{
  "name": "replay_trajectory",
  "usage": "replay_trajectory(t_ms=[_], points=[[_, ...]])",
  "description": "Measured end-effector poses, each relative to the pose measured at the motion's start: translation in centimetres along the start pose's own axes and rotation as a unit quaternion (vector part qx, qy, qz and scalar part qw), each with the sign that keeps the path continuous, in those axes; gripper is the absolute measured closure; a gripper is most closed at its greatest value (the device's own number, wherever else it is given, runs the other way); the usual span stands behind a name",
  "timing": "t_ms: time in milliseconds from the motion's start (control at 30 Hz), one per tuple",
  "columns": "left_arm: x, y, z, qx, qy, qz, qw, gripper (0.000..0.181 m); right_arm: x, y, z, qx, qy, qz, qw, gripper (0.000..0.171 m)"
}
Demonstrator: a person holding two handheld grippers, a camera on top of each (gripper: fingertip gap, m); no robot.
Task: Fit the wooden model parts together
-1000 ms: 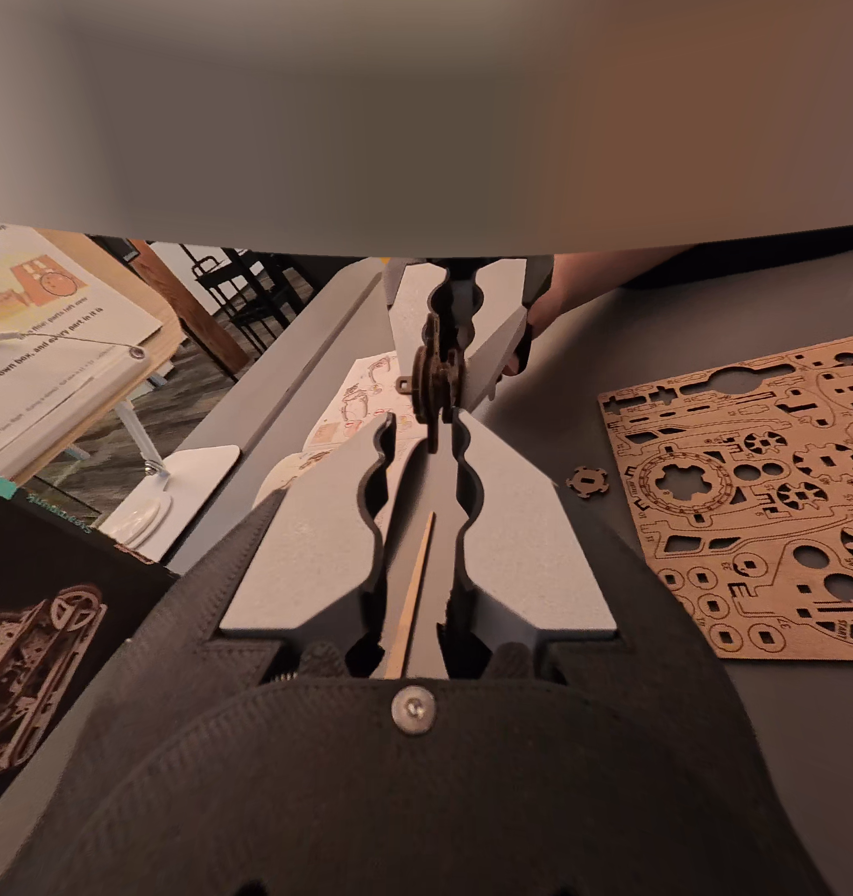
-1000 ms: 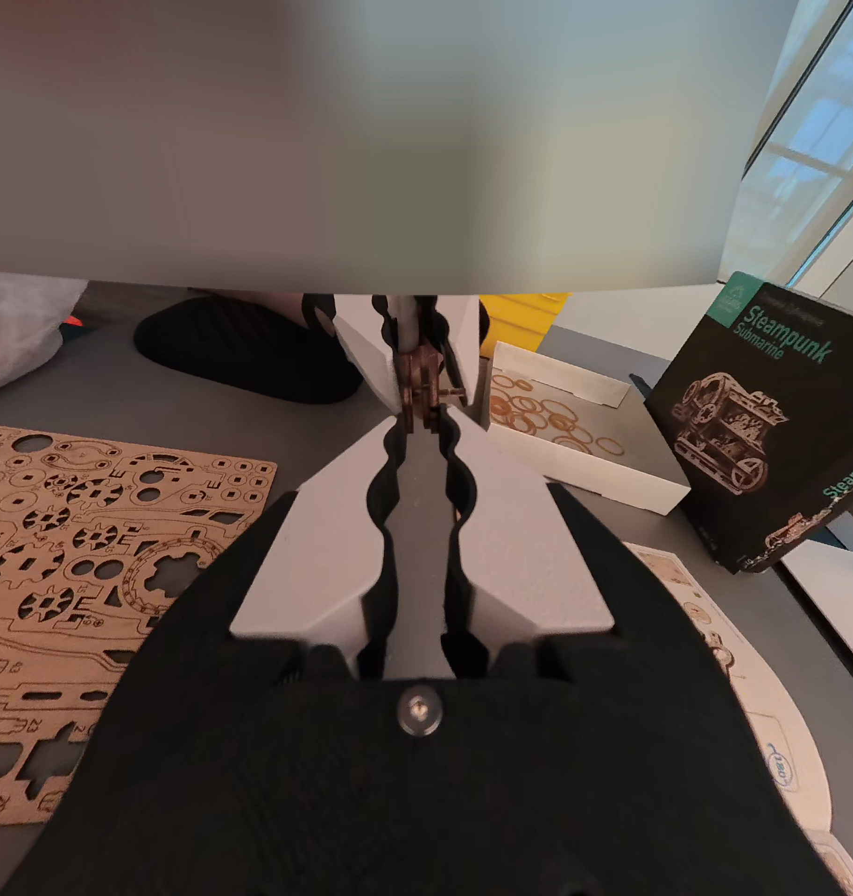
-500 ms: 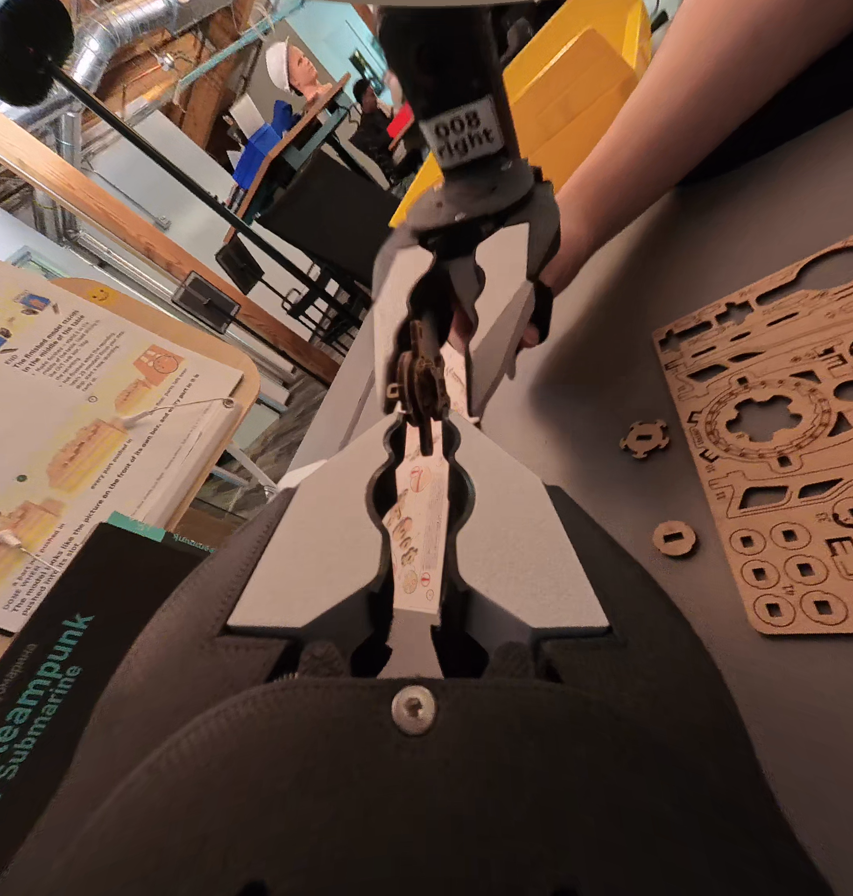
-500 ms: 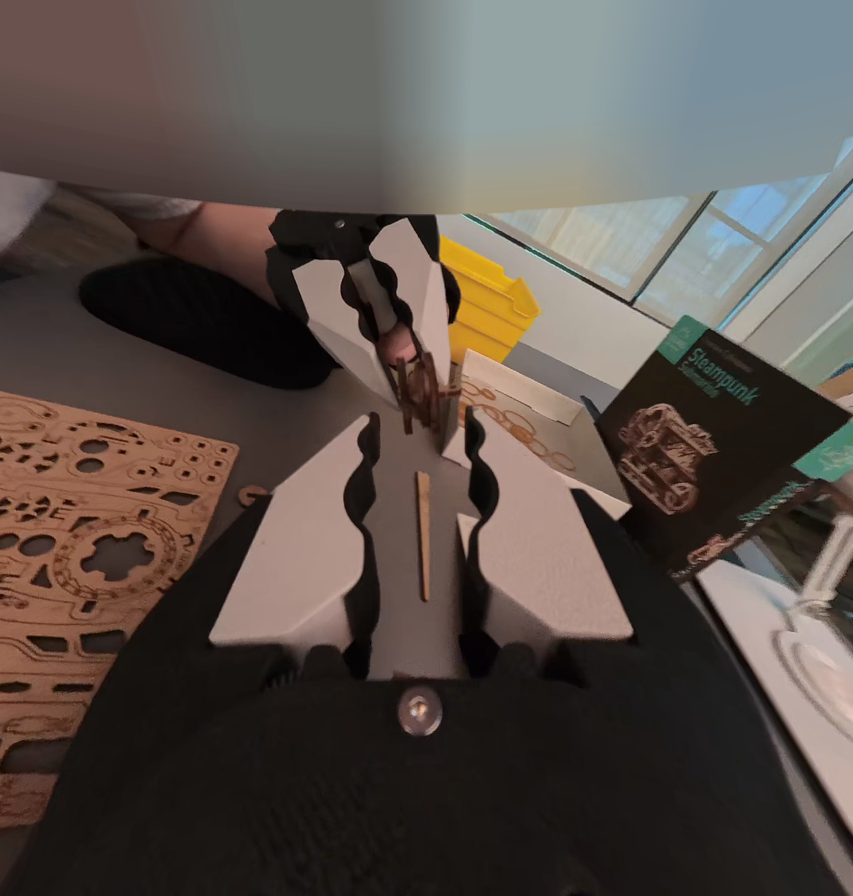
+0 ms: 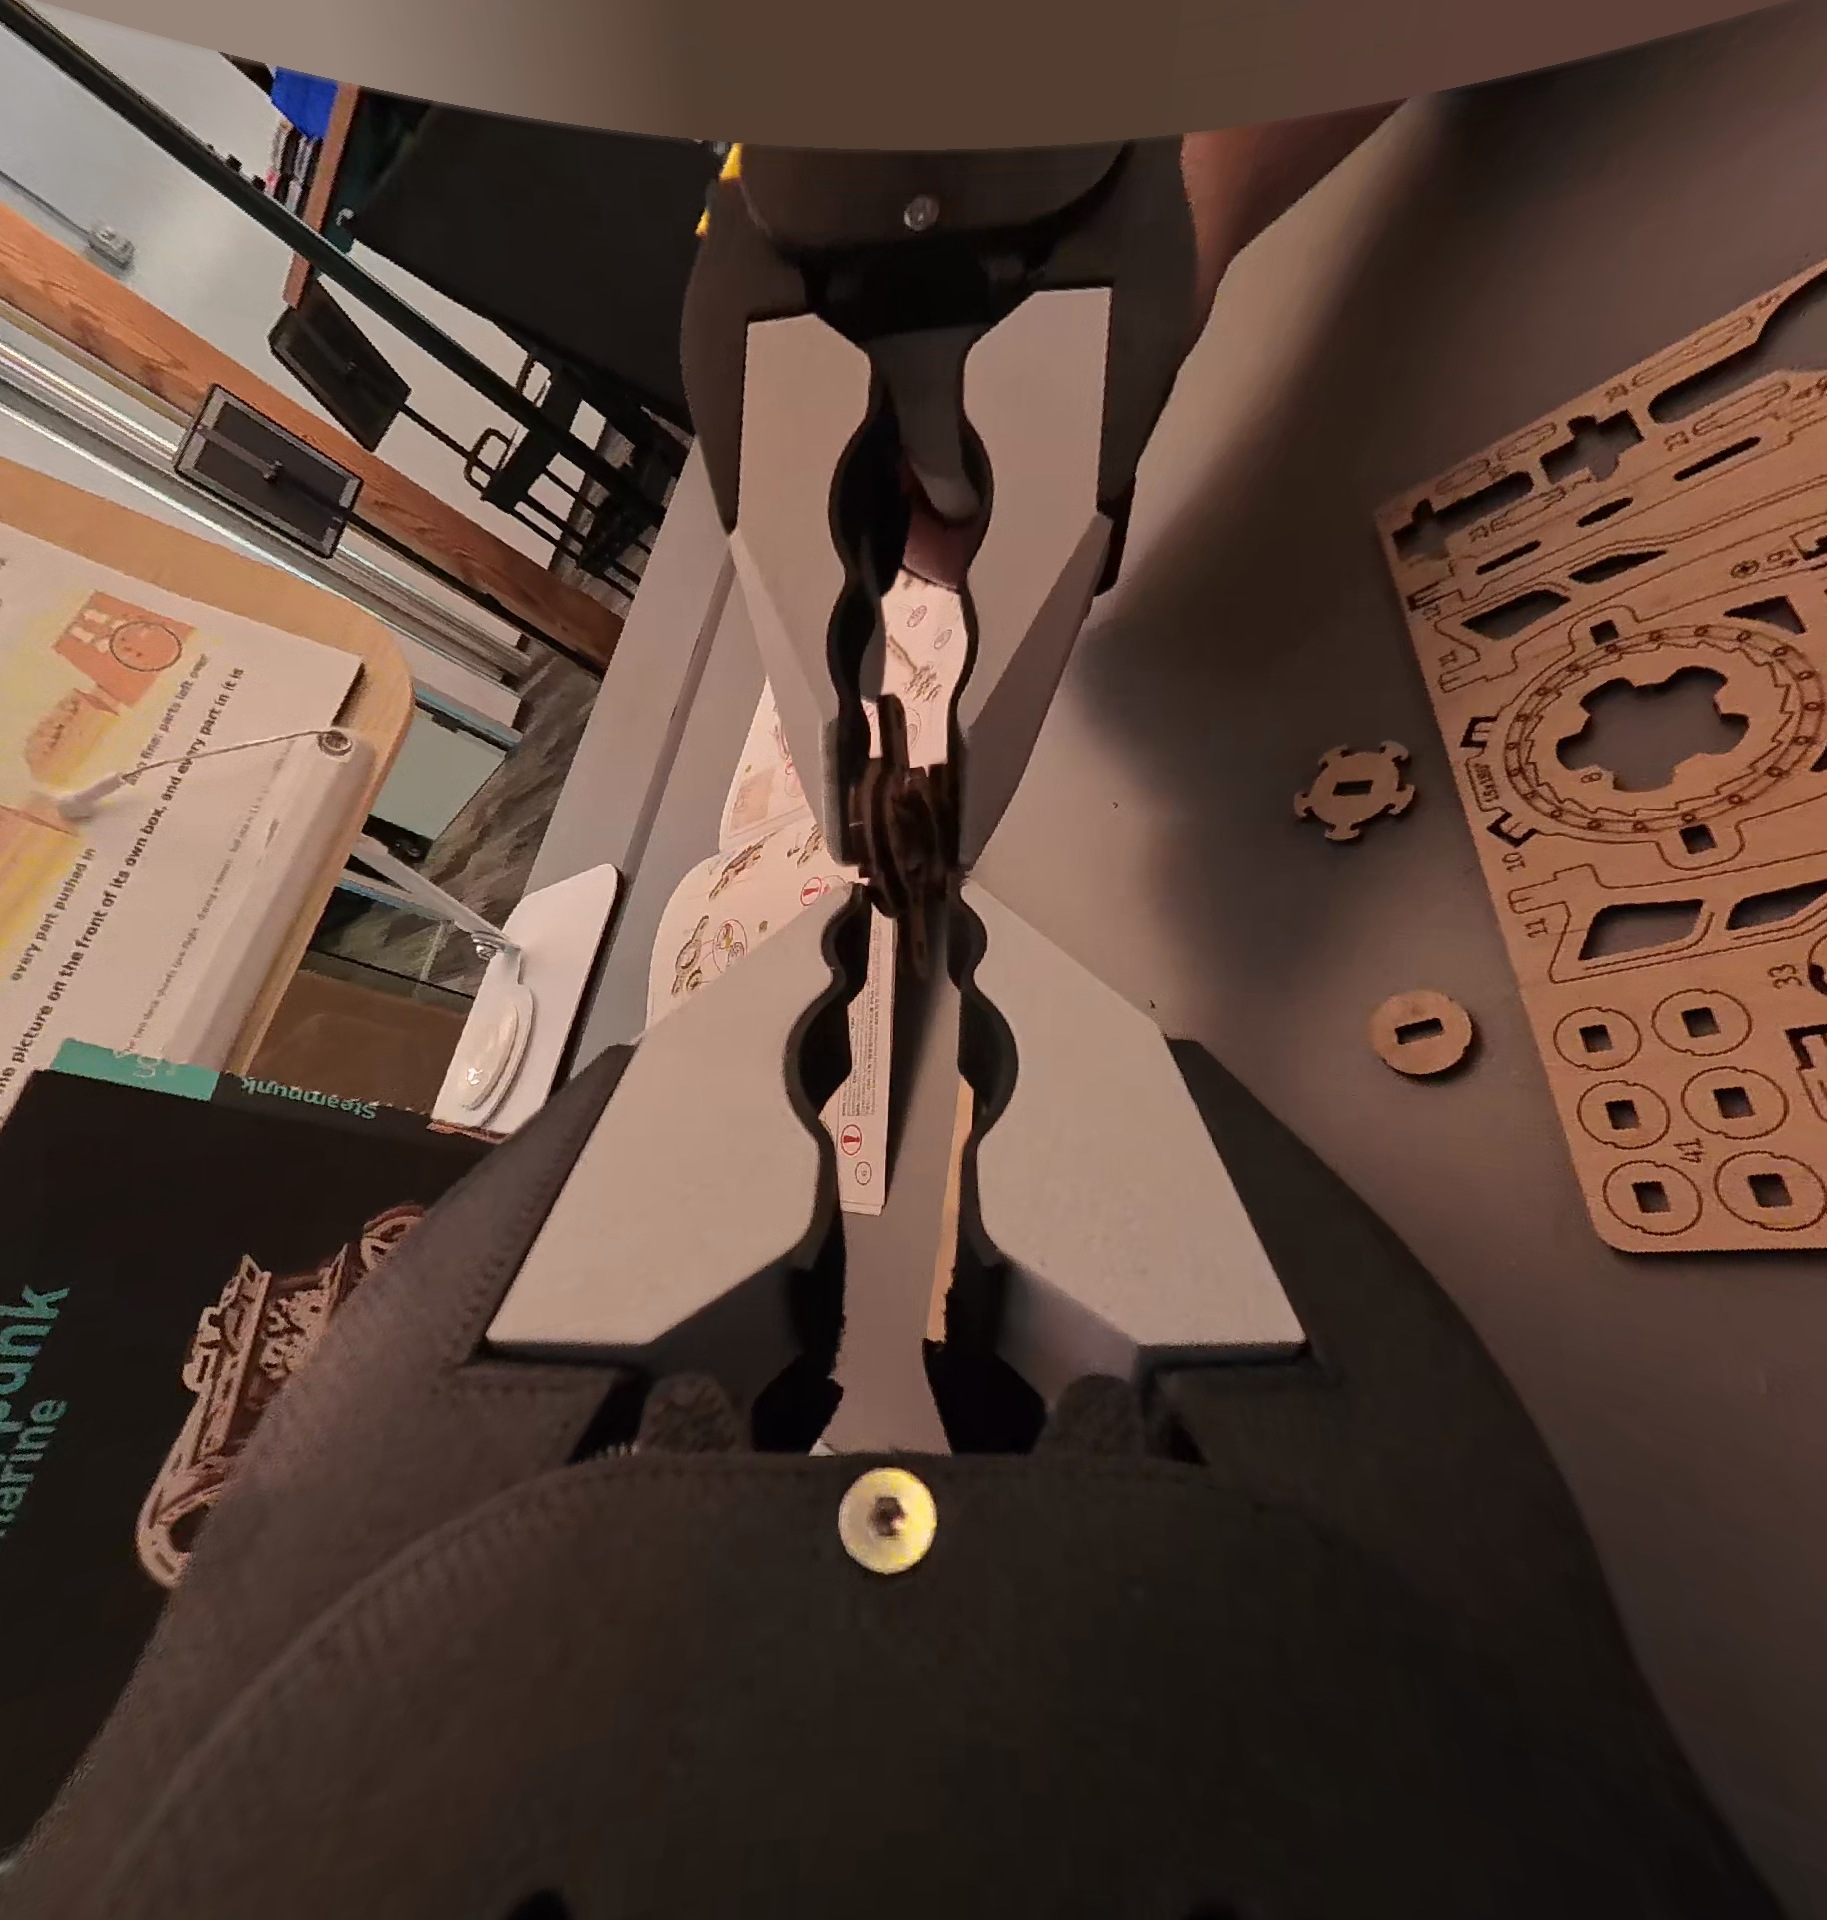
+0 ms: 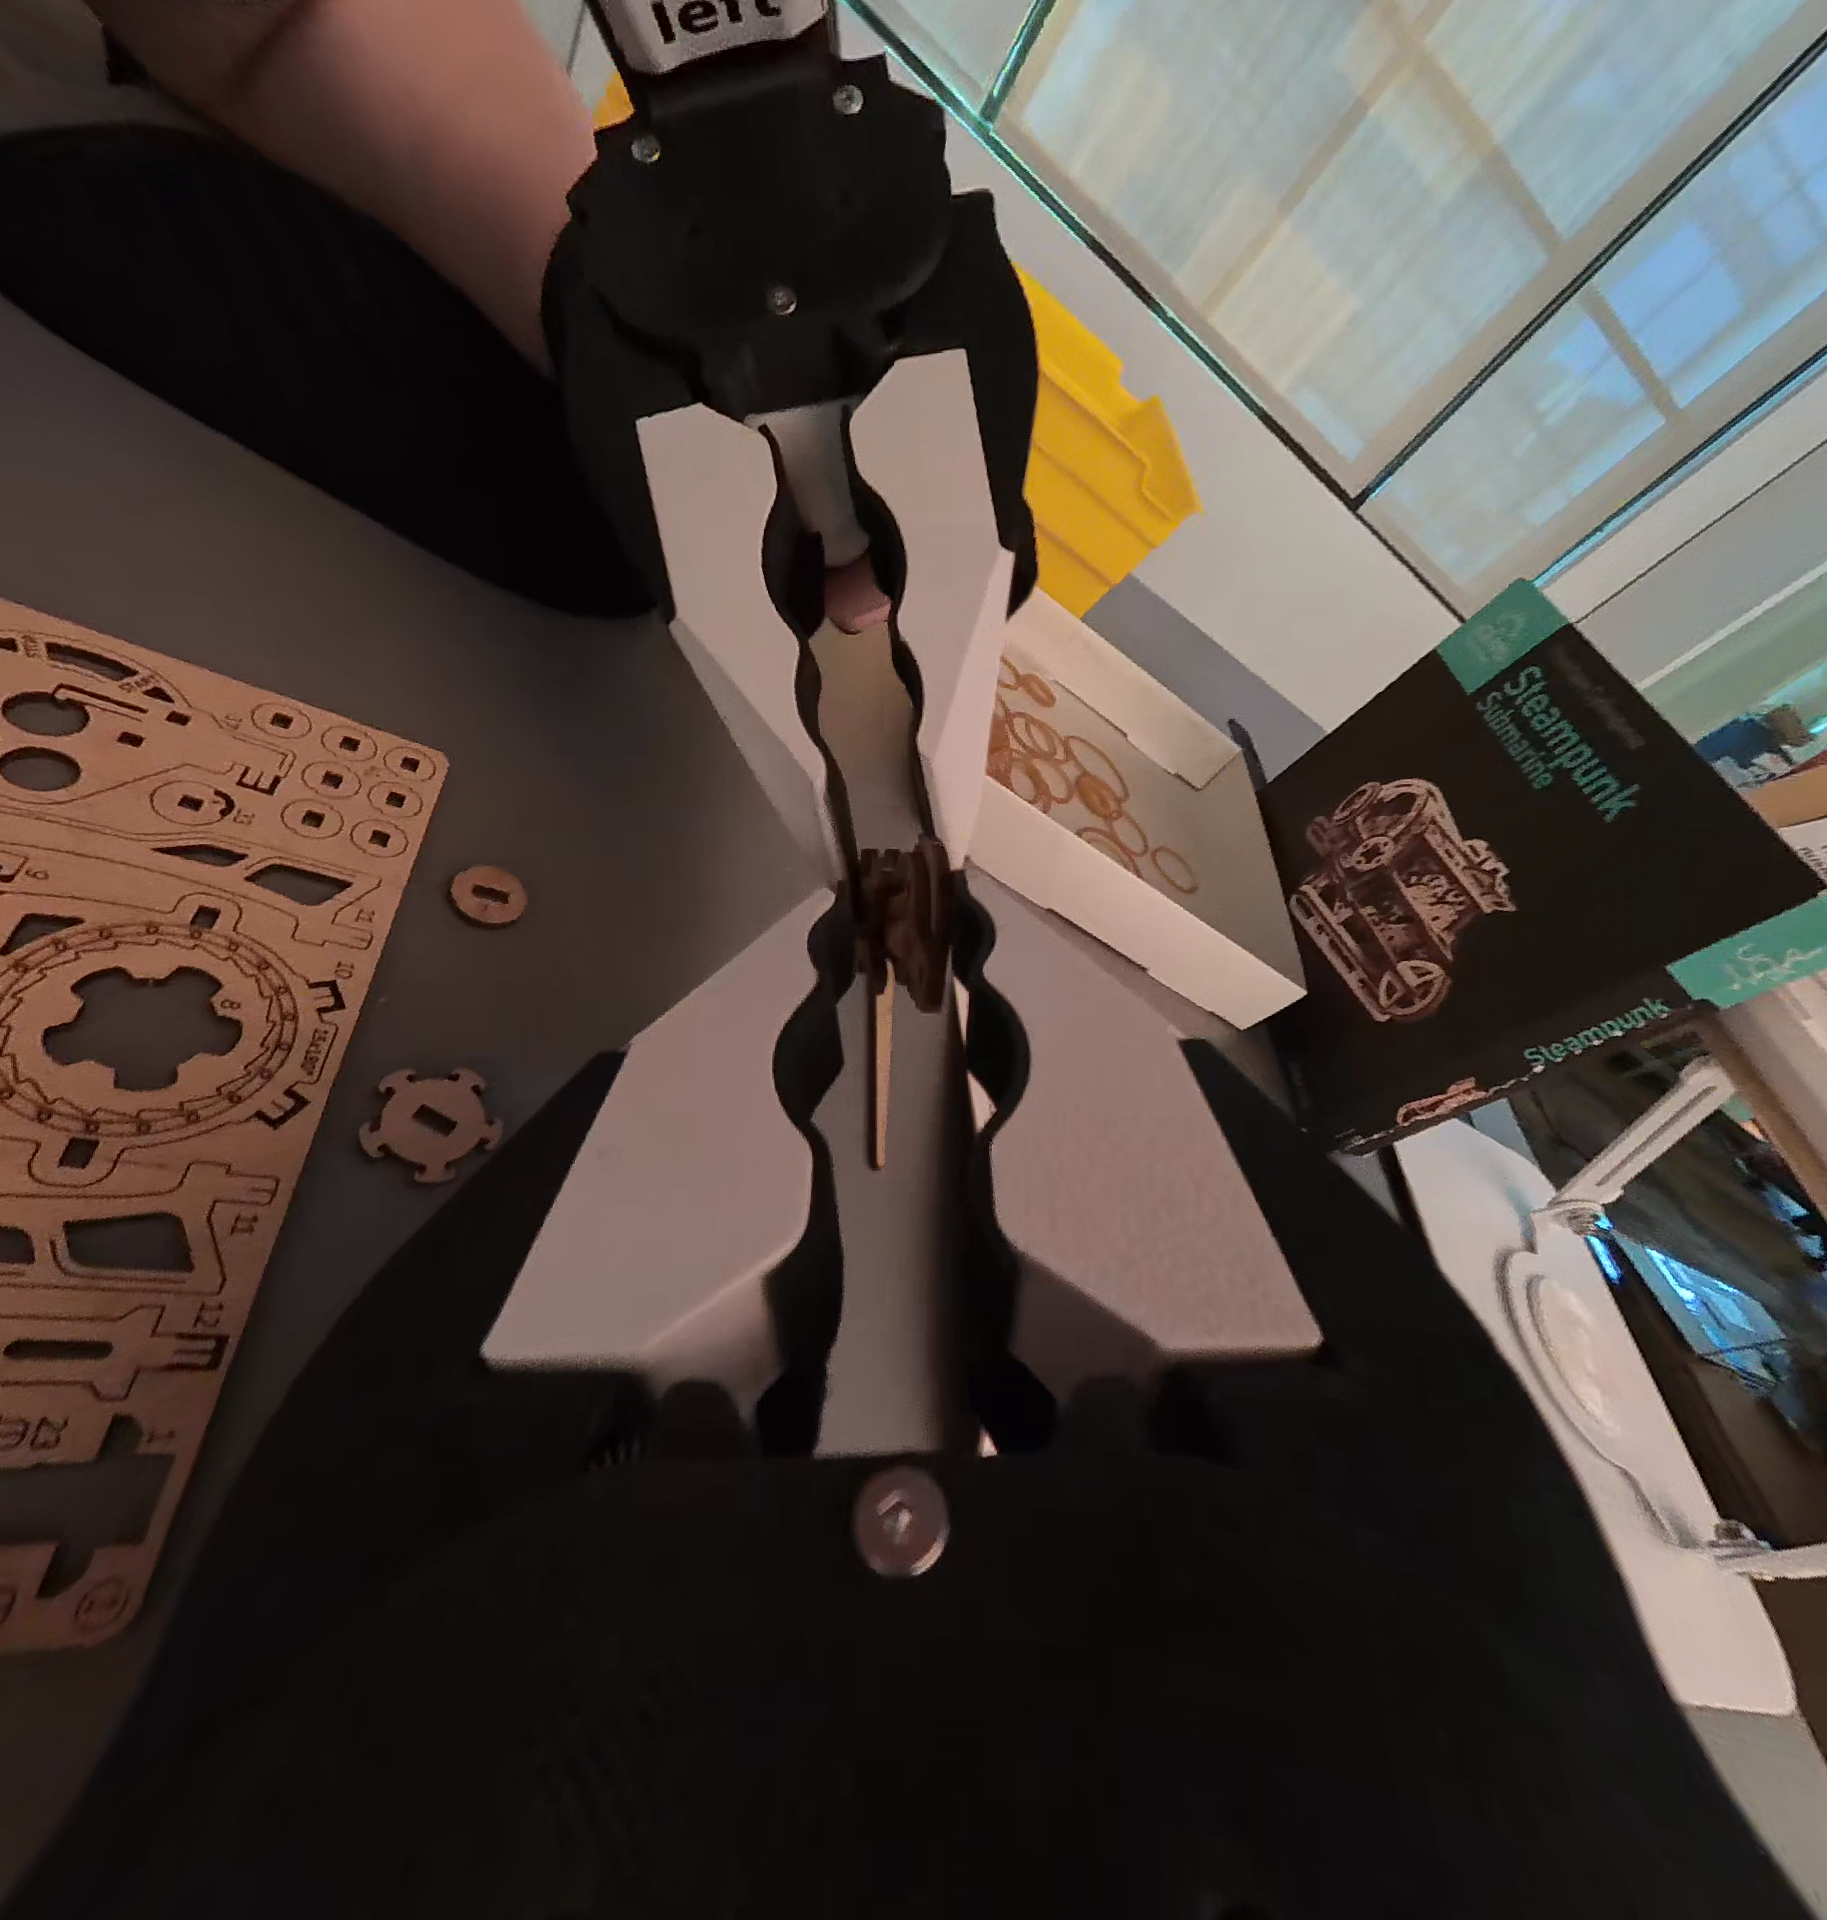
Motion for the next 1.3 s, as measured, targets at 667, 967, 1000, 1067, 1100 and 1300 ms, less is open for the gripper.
replay_trajectory(t_ms=[667,967,1000,1067,1100,1300], points=[[-0.8,-0.4,1.1,-0.089,-0.001,-0.071,0.993,0.178,-1.3,-0.2,-1.3,0.134,-0.041,-0.122,0.983,0.156],[-0.7,0.5,1.6,-0.115,0.003,-0.057,0.992,0.181,-2.5,0.1,-2.7,0.146,-0.012,-0.098,0.984,0.153],[-0.7,0.6,1.7,-0.124,0.009,-0.055,0.991,0.181,-2.6,0.2,-2.8,0.149,-0.014,-0.093,0.984,0.160],[-0.6,0.8,1.8,-0.146,0.020,-0.056,0.988,0.181,-2.6,0.2,-2.8,0.141,-0.012,-0.083,0.986,0.161],[-0.6,0.8,1.9,-0.154,0.024,-0.058,0.986,0.181,-2.6,0.1,-2.8,0.133,-0.009,-0.074,0.988,0.162],[-0.9,0.9,2.4,-0.182,0.027,-0.076,0.980,0.181,-2.2,0.1,-2.4,0.122,-0.025,-0.035,0.992,0.171]])
Point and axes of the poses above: each gripper's, where its closed fingertips meet, x out along the fingers, y out of its underside, z = x × y across the jaws, the point moved 10 cm from there along -x, back along the fingers, and after that the axes turned 3 degrees about -z, right-handed, at the moved point
